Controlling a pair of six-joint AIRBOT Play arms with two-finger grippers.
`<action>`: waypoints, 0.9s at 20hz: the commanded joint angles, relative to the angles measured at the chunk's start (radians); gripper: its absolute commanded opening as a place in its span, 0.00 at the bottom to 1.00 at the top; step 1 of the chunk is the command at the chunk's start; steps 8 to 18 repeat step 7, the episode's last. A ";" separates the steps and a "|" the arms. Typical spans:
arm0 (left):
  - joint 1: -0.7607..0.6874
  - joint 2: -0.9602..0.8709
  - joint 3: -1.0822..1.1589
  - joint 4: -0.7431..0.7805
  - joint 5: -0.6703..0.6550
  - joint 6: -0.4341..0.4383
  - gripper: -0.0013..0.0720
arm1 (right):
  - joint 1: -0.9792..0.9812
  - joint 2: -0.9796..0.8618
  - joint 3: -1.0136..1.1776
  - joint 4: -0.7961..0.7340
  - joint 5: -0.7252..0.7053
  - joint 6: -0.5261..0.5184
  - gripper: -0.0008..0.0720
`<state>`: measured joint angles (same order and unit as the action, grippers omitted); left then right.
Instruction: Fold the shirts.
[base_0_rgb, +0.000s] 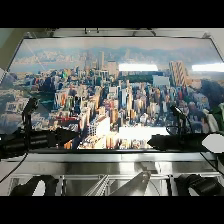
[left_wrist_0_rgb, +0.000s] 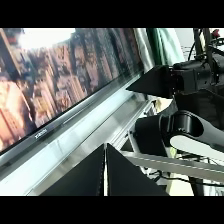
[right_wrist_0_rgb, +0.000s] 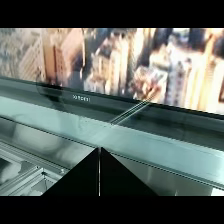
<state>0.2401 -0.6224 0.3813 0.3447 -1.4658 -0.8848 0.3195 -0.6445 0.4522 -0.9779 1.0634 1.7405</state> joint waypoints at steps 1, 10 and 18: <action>-0.001 0.041 -0.011 0.002 0.008 -0.006 0.04 | 0.006 0.002 -0.005 0.007 -0.008 0.003 0.03; -0.001 0.090 -0.011 0.002 0.007 -0.006 0.04 | 0.006 0.002 -0.005 0.007 -0.009 0.003 0.03; -0.001 0.090 -0.011 0.002 0.007 -0.006 0.04 | 0.006 0.002 -0.005 0.007 -0.009 0.003 0.03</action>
